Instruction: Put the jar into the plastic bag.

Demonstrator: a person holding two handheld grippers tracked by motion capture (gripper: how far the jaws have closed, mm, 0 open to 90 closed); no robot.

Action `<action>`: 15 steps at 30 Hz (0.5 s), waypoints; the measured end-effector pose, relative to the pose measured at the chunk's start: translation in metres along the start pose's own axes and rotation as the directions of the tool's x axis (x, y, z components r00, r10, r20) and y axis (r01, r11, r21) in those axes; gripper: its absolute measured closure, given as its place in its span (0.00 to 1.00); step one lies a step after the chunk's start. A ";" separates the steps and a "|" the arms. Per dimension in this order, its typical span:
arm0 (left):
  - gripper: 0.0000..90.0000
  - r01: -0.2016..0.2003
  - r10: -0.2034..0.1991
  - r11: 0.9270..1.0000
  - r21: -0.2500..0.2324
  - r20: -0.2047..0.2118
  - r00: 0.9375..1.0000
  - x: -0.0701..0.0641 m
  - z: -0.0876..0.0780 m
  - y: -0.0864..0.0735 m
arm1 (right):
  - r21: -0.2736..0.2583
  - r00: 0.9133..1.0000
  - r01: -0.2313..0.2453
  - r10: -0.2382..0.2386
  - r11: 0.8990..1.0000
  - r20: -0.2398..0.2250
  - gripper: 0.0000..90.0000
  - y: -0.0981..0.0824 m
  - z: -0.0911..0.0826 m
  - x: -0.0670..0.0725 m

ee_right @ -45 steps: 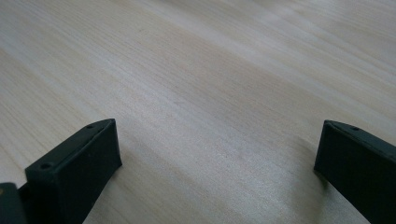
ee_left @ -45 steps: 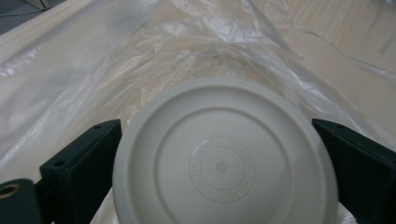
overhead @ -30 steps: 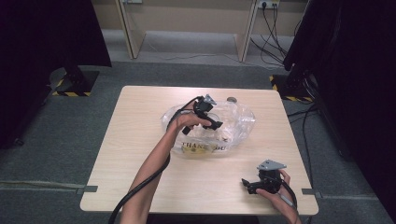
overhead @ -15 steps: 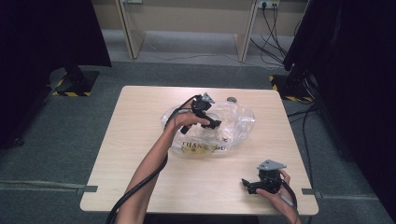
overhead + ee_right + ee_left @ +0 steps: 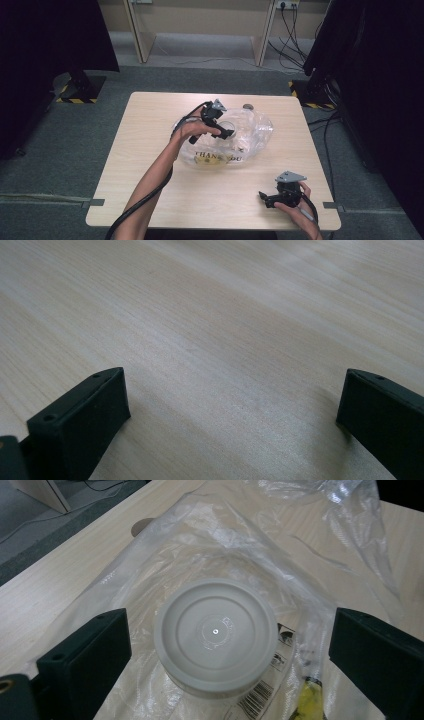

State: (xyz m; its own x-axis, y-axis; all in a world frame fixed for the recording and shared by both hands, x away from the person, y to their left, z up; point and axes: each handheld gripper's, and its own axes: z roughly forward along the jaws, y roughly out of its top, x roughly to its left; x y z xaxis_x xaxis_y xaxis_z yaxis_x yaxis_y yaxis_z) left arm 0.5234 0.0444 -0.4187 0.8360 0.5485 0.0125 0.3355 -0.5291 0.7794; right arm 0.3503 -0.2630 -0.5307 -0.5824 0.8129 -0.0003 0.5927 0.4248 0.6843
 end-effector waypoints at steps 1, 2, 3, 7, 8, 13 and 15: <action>0.03 0.000 0.000 1.000 0.000 0.000 1.000 0.000 0.000 0.000 | 0.000 1.000 0.000 0.000 1.000 0.000 0.00 0.000 0.000 0.000; 0.03 0.001 -0.001 1.000 -0.006 0.005 1.000 -0.002 -0.004 -0.003 | 0.001 1.000 -0.002 0.002 1.000 0.000 0.00 0.000 0.000 0.000; 0.03 0.001 -0.001 1.000 -0.006 0.005 1.000 -0.002 -0.004 -0.003 | 0.001 1.000 -0.002 0.002 1.000 0.000 0.00 0.000 0.000 0.000; 0.03 -0.004 0.004 1.000 -0.006 0.001 1.000 -0.004 -0.007 -0.007 | 0.001 1.000 0.000 0.000 1.000 0.000 0.00 0.000 0.000 0.000; 0.03 -0.005 0.005 1.000 -0.015 0.007 1.000 -0.007 -0.010 -0.011 | 0.001 1.000 0.000 0.000 1.000 0.000 0.00 0.000 0.000 0.000; 0.03 -0.002 0.003 0.999 -0.038 0.016 1.000 -0.011 -0.016 -0.017 | 0.000 1.000 -0.002 0.002 1.000 0.000 0.00 0.000 0.000 0.000; 0.03 -0.004 0.005 0.999 -0.047 0.017 1.000 -0.013 -0.019 -0.020 | 0.000 1.000 -0.002 0.002 1.000 0.000 0.00 0.000 0.000 0.000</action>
State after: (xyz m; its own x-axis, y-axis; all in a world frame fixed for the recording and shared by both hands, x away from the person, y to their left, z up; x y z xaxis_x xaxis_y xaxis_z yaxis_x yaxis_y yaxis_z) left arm 0.4979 0.0598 -0.4224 0.8450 0.5347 0.0052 0.3115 -0.5000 0.8081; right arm 0.3502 -0.2629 -0.5307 -0.5813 0.8137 0.0012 0.5940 0.4233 0.6841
